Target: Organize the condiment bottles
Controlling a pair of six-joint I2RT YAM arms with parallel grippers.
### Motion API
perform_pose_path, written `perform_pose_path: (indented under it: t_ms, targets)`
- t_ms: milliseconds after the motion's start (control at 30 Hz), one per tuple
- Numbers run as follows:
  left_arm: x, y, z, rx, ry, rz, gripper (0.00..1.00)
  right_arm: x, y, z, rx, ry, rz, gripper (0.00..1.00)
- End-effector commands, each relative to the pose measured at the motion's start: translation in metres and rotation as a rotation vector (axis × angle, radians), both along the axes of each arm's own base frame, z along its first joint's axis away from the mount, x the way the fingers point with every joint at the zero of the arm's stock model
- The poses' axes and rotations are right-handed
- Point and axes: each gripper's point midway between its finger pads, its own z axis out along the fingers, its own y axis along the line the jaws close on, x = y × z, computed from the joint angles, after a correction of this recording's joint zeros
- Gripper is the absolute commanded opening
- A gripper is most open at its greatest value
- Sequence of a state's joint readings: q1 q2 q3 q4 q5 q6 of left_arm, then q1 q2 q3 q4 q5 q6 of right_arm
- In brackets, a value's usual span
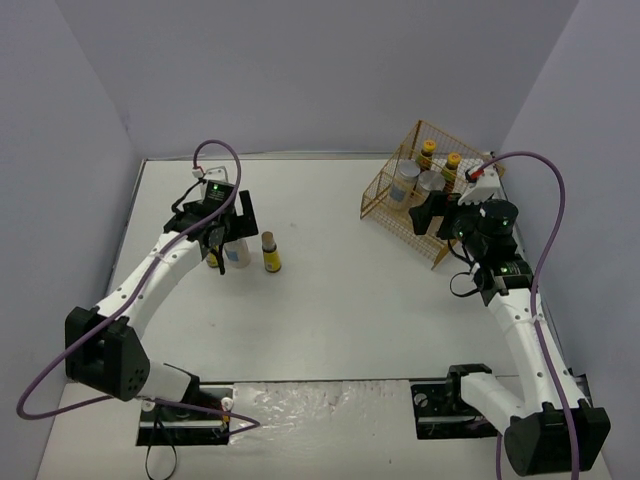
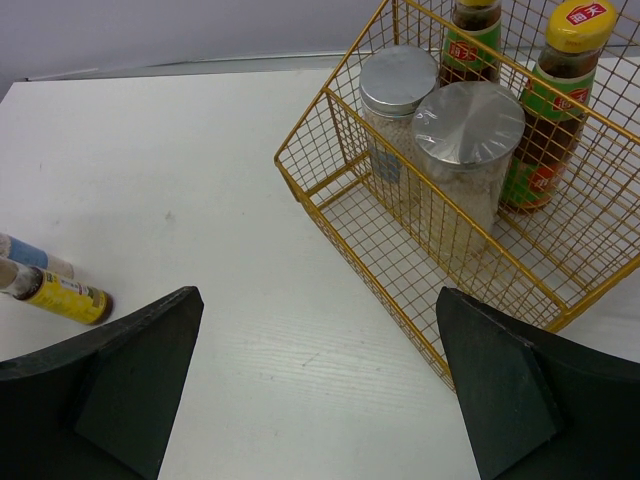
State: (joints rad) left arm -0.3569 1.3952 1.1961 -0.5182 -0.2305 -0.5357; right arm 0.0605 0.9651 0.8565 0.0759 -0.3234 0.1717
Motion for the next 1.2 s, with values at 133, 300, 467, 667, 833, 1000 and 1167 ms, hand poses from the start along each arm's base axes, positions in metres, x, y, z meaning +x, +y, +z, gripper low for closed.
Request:
perform_pose_path:
  t_ms: [133,300,467,667,833,1000,1167]
  targets:
    - [0.028,-0.004,-0.001,0.021,-0.047,-0.005,0.90,-0.004,0.009,0.022,0.035,-0.076,0.040,1.00]
    - [0.030,-0.003,-0.012,0.033,-0.026,0.000,0.84,-0.005,0.009,0.020,0.034,-0.071,0.040,1.00]
    - [0.029,-0.002,-0.021,0.046,-0.012,0.000,0.69,-0.007,0.012,0.018,0.051,-0.063,0.053,1.00]
    - [0.023,0.002,-0.012,0.057,-0.026,-0.012,0.37,-0.009,0.012,0.018,0.052,-0.066,0.050,1.00]
    - [0.023,0.003,0.017,0.072,-0.101,-0.048,0.20,-0.011,0.013,0.019,0.054,-0.070,0.059,1.00]
    - [0.043,-0.007,0.058,0.073,-0.233,-0.122,0.19,-0.013,0.016,0.020,0.056,-0.072,0.075,1.00]
    - [0.063,-0.027,0.105,0.048,-0.352,-0.208,0.19,-0.016,0.015,0.025,0.051,-0.090,0.074,1.00]
